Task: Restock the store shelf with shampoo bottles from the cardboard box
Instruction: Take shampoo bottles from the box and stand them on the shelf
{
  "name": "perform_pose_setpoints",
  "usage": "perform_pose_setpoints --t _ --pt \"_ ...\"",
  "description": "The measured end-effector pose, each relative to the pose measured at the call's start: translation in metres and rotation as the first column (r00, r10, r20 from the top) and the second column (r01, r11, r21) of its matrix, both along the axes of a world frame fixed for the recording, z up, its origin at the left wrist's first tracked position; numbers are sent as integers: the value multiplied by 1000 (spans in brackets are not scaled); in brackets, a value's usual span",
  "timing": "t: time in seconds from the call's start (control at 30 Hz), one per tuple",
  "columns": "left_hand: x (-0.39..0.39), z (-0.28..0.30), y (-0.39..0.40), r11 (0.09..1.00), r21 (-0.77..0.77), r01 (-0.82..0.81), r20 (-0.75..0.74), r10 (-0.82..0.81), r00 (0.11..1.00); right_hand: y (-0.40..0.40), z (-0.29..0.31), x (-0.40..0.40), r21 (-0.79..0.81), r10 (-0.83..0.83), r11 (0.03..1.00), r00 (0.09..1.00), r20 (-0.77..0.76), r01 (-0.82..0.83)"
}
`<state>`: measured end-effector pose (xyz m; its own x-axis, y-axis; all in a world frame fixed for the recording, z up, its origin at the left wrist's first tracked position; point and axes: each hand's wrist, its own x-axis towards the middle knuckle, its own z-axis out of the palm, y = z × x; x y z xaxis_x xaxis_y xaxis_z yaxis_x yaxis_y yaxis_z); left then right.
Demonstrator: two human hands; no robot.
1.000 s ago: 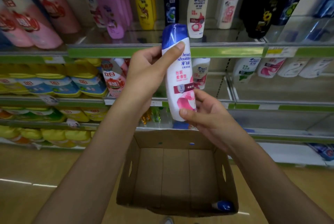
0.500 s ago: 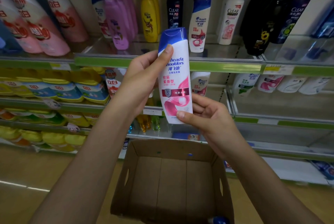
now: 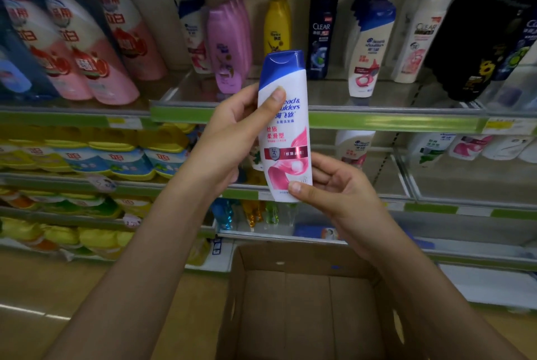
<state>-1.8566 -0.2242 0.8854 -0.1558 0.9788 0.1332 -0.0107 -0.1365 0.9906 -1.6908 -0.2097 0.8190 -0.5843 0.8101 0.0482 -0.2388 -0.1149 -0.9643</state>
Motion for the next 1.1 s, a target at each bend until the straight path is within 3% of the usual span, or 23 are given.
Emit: perform_pose_setpoints --t 0.47,0.67,0.9,1.1 --pt "-207 -3 68 992 101 -71 -90 80 993 62 -6 -224 5 -85 996 994 61 85" --pt "-255 5 106 983 164 -79 -146 104 984 103 9 -273 169 -165 976 969 184 134" --pt "-289 2 161 967 248 -62 -222 119 968 160 15 -316 495 -449 839 802 394 226" --pt "-295 -13 190 971 228 -73 -267 135 954 190 12 -332 562 -545 800 647 534 210"
